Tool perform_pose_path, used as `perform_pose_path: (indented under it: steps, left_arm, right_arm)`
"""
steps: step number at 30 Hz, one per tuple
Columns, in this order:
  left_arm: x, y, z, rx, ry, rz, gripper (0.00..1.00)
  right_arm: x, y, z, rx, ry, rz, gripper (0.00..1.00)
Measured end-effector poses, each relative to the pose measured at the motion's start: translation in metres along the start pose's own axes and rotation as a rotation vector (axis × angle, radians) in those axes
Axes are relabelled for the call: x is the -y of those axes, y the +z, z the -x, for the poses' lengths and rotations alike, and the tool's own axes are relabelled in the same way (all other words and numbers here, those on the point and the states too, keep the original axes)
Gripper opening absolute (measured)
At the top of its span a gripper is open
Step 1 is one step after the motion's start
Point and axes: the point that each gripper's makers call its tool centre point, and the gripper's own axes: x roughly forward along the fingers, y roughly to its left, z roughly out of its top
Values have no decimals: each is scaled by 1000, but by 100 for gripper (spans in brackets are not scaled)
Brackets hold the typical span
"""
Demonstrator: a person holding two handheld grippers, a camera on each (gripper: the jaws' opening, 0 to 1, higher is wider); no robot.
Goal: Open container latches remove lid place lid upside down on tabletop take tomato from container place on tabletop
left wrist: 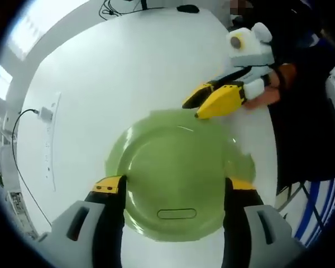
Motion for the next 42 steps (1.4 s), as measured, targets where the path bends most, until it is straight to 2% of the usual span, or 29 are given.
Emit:
perform_pose_path:
  steps: [2, 5, 9, 14, 21, 26, 30, 31, 35, 42]
  left_arm:
    - [-1, 0, 0, -11, 3, 14, 63]
    - [0, -1, 0, -16, 4, 20, 63]
    - [0, -1, 0, -14, 4, 24, 63]
    - [0, -1, 0, 0, 2, 26, 63]
    - [0, 0, 0, 10, 1, 26, 63]
    - [0, 0, 0, 28, -1, 28, 63]
    - [0, 1, -1, 6, 1, 27, 63]
    - [0, 1, -1, 2, 0, 27, 63]
    - [-1, 0, -1, -14, 1, 26, 63]
    - [0, 0, -2, -57, 3, 25, 63]
  right_arm:
    - [4, 0, -3, 1, -8, -28, 29]
    - [4, -1, -7, -4, 1, -108, 28]
    - [5, 1, -11, 0, -3, -154, 27]
    - [3, -2, -18, -6, 5, -263, 25]
    - [-3, -2, -21, 12, 12, -317, 19]
    - [-2, -4, -23, 20, 6, -434, 18]
    - [0, -3, -24, 31, -16, -506, 16]
    - [0, -3, -24, 30, -23, -551, 16]
    - [2, -3, -25, 38, -30, -581, 15]
    - [2, -1, -24, 65, -19, -531, 12]
